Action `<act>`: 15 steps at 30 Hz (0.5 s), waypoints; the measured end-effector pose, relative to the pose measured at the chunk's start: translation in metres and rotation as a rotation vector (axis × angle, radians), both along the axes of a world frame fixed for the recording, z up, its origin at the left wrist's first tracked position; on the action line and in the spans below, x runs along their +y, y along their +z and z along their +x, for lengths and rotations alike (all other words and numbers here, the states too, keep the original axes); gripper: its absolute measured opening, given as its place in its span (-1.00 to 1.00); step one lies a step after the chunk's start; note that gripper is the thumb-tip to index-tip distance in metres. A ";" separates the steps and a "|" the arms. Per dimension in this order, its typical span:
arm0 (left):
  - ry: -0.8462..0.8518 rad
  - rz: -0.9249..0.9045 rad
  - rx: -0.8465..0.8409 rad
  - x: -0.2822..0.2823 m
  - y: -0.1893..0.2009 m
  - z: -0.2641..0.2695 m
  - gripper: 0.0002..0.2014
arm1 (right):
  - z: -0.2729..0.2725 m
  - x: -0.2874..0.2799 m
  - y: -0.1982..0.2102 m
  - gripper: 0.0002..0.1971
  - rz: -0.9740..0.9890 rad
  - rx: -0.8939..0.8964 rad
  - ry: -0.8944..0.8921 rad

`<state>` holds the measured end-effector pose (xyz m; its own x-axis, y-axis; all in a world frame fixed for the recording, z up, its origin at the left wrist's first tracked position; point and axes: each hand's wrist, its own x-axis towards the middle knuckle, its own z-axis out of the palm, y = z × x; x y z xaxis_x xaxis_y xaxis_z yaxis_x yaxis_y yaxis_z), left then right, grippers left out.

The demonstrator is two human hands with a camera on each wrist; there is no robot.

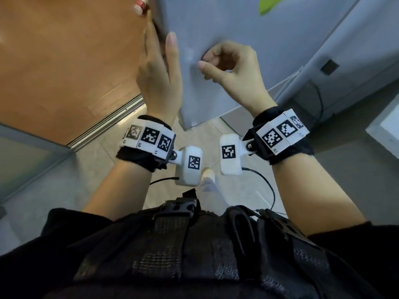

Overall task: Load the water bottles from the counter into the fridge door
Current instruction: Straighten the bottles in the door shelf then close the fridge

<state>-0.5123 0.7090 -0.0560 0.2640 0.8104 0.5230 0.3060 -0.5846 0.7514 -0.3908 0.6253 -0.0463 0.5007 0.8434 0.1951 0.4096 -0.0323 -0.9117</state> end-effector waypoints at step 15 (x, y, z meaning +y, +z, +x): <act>-0.062 -0.321 -0.153 0.202 -0.007 0.114 -0.26 | 0.102 0.187 -0.009 -0.92 -0.048 0.014 0.143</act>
<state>-0.3981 0.9109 -0.0634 0.2565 0.9246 0.2815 0.1468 -0.3252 0.9342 -0.2888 0.8122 -0.0552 0.3774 0.9144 0.1466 0.4004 -0.0184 -0.9162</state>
